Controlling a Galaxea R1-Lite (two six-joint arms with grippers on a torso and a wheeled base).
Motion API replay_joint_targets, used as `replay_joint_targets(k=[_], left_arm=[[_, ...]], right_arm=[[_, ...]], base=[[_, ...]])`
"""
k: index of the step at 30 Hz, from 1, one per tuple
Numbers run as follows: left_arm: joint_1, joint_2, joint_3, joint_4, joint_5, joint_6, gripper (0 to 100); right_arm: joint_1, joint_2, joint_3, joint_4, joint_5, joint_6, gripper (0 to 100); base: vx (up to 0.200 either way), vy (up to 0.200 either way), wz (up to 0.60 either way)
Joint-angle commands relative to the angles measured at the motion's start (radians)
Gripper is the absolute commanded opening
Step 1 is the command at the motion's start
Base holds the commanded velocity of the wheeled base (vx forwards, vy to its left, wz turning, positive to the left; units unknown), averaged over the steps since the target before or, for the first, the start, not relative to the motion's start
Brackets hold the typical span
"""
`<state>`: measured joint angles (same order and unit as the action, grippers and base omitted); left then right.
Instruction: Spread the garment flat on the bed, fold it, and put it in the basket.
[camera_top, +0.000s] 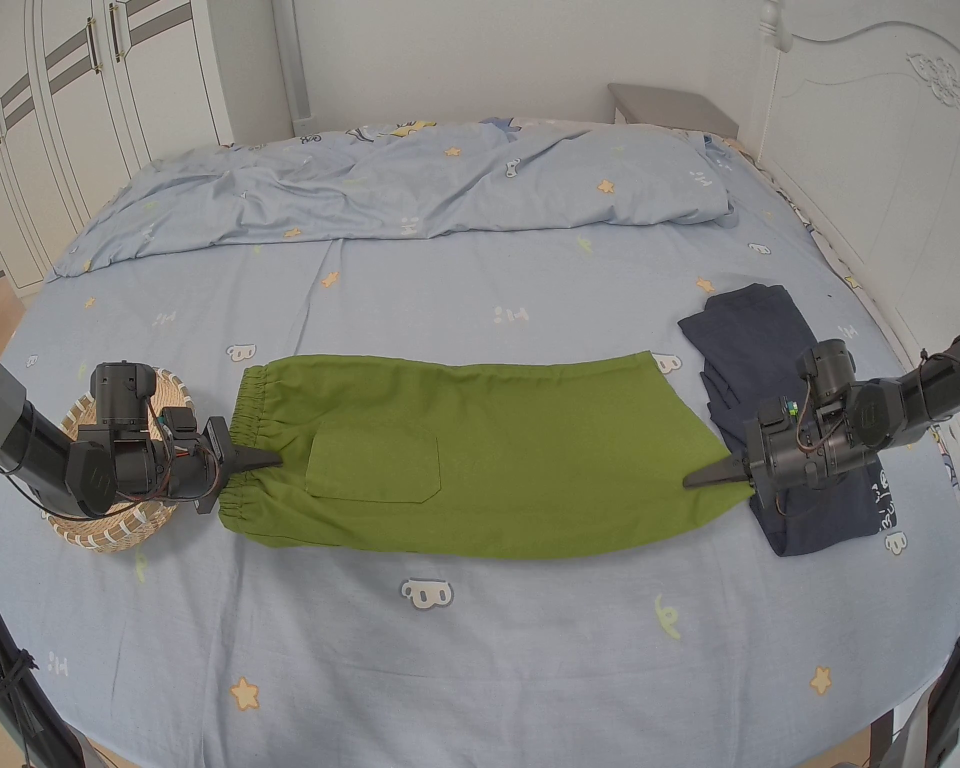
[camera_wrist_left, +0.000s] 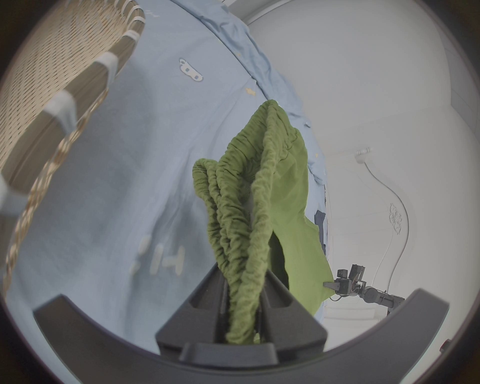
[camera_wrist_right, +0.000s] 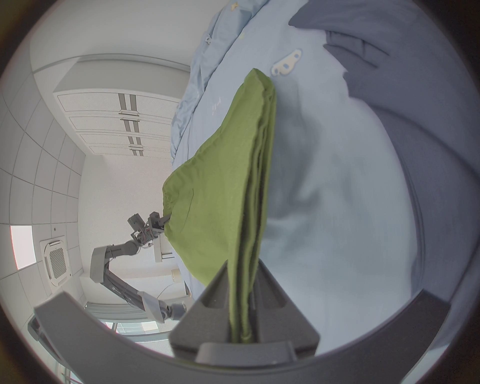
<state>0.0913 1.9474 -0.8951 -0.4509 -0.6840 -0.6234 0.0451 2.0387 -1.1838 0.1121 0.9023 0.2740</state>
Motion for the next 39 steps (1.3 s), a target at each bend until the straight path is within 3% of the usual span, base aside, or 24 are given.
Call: replay_joint_targets(k=[1, 8, 14, 25, 26, 39], left_arm=[[-0.002, -0.105, 0.13, 0.043, -0.003, 0.056, 0], [0.007, -0.202, 0.37, 0.037, -0.002, 0.133, 0], [0.01, -0.225, 0.53, 0.021, 0.004, 0.214, 0], [0.012, -0.225, 0.594, -0.032, 0.004, 0.24, 0], [0.012, -0.225, 0.594, -0.032, 0.004, 0.24, 0], [0.1, -0.351, 0.594, 0.008, 0.001, 0.272, 0]], right_arm=[[-0.019, -0.17, 0.231, -0.005, -0.002, -0.088, 0], [-0.008, -0.262, 0.507, -0.025, -0.002, -0.2, 0], [-0.007, -0.318, 0.704, -0.123, -0.002, -0.239, 0], [-0.01, -0.276, 0.793, -0.273, -0.002, -0.24, 0], [-0.01, -0.276, 0.793, -0.273, -0.002, -0.24, 100], [-0.068, -0.324, 0.756, -0.284, -0.019, -0.237, 100]], base=[[0.0, 0.0, 0.0], [0.0, 0.0, 0.0], [0.0, 0.0, 0.0], [0.0, 0.0, 0.0], [0.0, 0.0, 0.0], [0.0, 0.0, 0.0]])
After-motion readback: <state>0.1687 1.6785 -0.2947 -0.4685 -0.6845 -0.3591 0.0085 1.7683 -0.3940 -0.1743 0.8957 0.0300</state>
